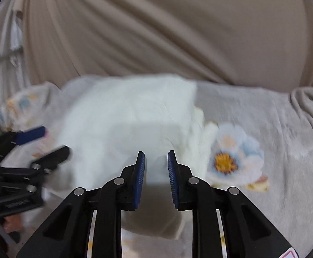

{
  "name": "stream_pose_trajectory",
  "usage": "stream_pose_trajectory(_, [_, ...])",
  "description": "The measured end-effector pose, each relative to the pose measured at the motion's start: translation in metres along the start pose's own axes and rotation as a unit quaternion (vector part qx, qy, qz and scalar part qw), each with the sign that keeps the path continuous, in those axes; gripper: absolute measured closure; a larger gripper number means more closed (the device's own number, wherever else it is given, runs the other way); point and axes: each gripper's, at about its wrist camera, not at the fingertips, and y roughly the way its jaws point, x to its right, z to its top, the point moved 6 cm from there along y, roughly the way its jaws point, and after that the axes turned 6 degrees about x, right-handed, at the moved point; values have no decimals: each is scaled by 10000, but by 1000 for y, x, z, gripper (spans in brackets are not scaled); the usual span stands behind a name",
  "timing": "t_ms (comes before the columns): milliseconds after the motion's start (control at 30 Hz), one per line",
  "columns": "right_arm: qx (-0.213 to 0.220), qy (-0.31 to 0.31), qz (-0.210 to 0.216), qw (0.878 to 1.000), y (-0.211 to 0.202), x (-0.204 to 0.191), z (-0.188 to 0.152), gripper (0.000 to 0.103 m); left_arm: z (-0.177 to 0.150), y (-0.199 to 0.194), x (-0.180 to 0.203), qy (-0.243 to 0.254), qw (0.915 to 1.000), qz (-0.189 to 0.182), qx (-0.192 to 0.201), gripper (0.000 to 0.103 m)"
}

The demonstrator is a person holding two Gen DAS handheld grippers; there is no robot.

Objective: Fold large clothes
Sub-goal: 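Set the bundle down flat and release both tools, pulling back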

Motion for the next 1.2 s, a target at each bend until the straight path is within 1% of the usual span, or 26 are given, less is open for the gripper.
stream_pose_trajectory(33, [-115, 12, -88, 9999, 11, 6, -12, 84, -11, 10, -1, -23, 9999, 65, -101, 23])
stream_pose_trajectory(67, [-222, 66, -102, 9997, 21, 11, -22, 82, -19, 18, -3, -79, 9998, 90, -130, 16])
stream_pose_trajectory(100, [-308, 147, -64, 9994, 27, 16, -29, 82, -26, 21, -4, -103, 9998, 151, -86, 15])
stream_pose_trajectory(133, [-334, 224, -29, 9992, 28, 18, -31, 82, -30, 21, -4, -91, 9997, 224, -58, 14])
stream_pose_trajectory(167, [-297, 300, 1, 9991, 20, 17, -27, 81, -30, 19, -4, -82, 9995, 313, -16, 15])
stream_pose_trajectory(200, [-217, 309, 24, 9993, 11, 15, -21, 81, -28, 16, -5, -124, 9994, 319, 1, 15])
stream_pose_trajectory(267, [79, 207, 96, 9997, -11, 5, -9, 81, -25, 10, -9, -370, 9991, 194, -18, 15])
stream_pose_trajectory(300, [151, 154, 82, 9997, -16, 2, -7, 80, -24, 9, -10, -447, 9988, 196, -21, 15])
stream_pose_trajectory(333, [132, 86, 29, 9999, -15, -1, -9, 79, -24, 8, -10, -503, 9985, 196, -22, 15])
stream_pose_trajectory(400, [-219, -78, -127, 9996, 9, -2, -25, 77, -27, 7, -10, -564, 9982, 189, -47, 15])
stream_pose_trajectory(433, [-328, -47, -151, 9993, 19, -2, -33, 77, -28, 6, -8, -589, 9981, 180, -65, 15])
stream_pose_trajectory(467, [-319, 41, -192, 9993, 18, -1, -35, 77, -28, 5, -7, -577, 9981, 211, -61, 15])
stream_pose_trajectory(533, [-132, 227, -173, 9995, 1, -4, -27, 77, -29, -3, -4, -556, 9980, 308, 7, 17])
stream_pose_trajectory(600, [125, 254, -157, 9995, -20, -7, -17, 77, -29, -10, -3, -593, 9977, 325, 55, 17])
stream_pose_trajectory(667, [239, 327, -147, 9991, -32, -7, -15, 77, -30, -18, -2, -673, 9971, 356, 96, 17])
stream_pose_trajectory(700, [176, 287, -162, 9993, -31, -7, -20, 77, -32, -21, -2, -690, 9968, 389, 113, 16])
stream_pose_trajectory(800, [-171, -46, -442, 9989, -7, -7, -43, 77, -40, -23, 3, -659, 9966, 497, 64, 16])
stream_pose_trajectory(833, [-235, -39, -473, 9986, -4, -5, -49, 76, -44, -23, 4, -646, 9964, 545, 29, 16])
stream_pose_trajectory(933, [-58, 60, -421, 9991, -27, -10, -43, 76, -56, -27, 5, -686, 9955, 645, -53, 16])
stream_pose_trajectory(1000, [102, 75, -342, 9993, -47, -14, -40, 75, -63, -34, 5, -746, 9946, 716, -51, 14])
stream_pose_trajectory(1033, [111, 94, -257, 9996, -55, -16, -43, 75, -69, -38, 3, -784, 9939, 776, -45, 11])
stream_pose_trajectory(1100, [-4, 96, -200, 9998, -62, -20, -58, 74, -80, -42, 3, -913, 9923, 830, -68, 9])
stream_pose_trajectory(1200, [-314, 94, -290, 9990, -57, -22, -90, 73, -94, -44, 9, -996, 9916, 792, -220, 9])
